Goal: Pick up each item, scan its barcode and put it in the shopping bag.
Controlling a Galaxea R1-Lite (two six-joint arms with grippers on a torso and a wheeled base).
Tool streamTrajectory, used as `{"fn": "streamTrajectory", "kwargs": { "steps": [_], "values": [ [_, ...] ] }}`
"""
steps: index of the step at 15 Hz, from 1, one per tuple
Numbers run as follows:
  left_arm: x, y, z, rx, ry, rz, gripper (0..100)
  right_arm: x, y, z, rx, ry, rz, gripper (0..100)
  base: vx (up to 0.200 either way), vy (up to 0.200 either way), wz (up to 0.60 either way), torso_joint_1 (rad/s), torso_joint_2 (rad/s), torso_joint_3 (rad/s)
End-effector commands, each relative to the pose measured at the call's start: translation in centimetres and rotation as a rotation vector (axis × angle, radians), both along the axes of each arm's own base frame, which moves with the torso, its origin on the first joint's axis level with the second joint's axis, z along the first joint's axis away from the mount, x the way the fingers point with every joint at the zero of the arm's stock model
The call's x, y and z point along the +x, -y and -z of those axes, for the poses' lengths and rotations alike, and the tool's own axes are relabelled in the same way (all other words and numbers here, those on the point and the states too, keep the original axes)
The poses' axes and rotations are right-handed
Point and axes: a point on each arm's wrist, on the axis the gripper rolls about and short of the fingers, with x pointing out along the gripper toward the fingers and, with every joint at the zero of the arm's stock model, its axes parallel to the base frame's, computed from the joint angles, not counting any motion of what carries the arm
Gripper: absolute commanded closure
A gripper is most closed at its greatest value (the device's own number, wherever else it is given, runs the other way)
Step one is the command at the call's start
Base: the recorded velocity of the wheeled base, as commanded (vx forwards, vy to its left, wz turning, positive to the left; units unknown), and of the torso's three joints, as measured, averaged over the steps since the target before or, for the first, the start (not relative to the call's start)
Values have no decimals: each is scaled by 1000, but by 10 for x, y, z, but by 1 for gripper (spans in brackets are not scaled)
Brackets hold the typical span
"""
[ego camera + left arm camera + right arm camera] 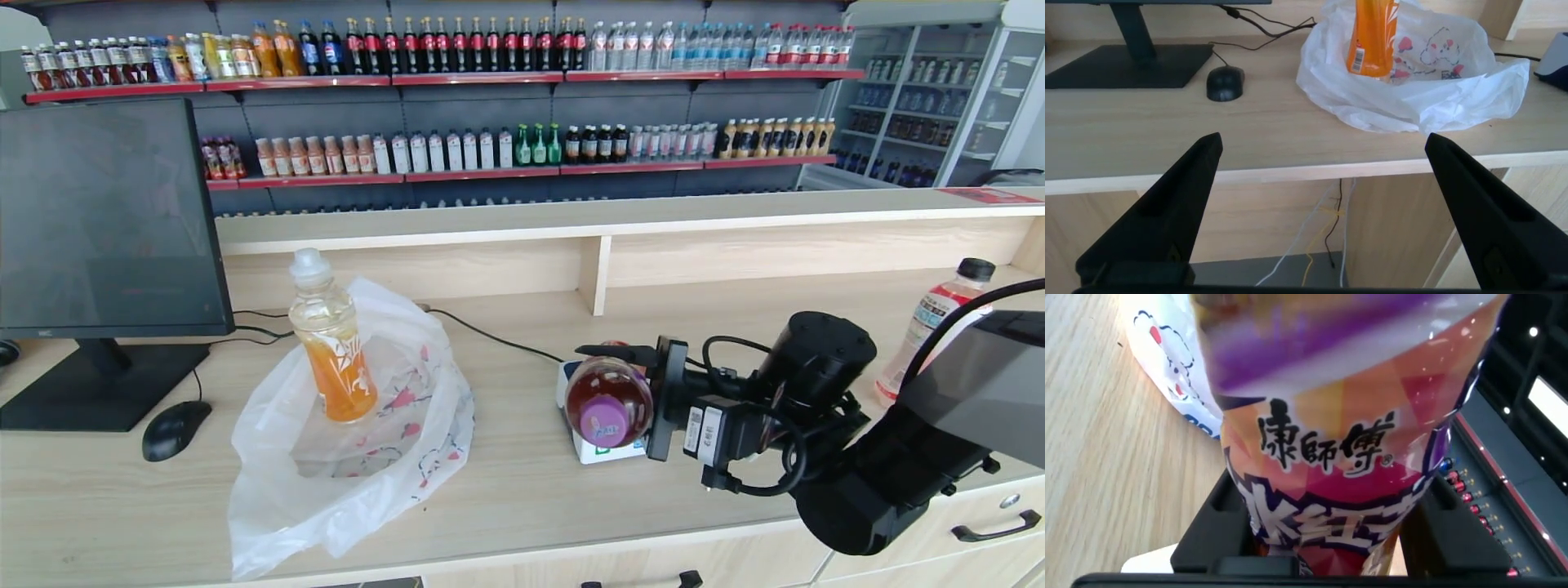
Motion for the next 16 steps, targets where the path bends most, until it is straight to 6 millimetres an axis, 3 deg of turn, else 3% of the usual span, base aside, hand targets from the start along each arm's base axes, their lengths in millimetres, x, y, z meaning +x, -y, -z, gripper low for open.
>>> {"fn": "streamTrajectory", "kwargs": {
  "steps": [1, 16],
  "values": [
    [0, 0, 0, 0, 1, 0, 0, 2, 3, -5, 8, 18, 10, 100, 0, 0, 0, 0, 0, 0],
    [0, 0, 0, 0, 1, 0, 0, 5, 17, -2, -4, 20, 50, 100, 0, 0, 0, 0, 0, 0]
  ]
}}
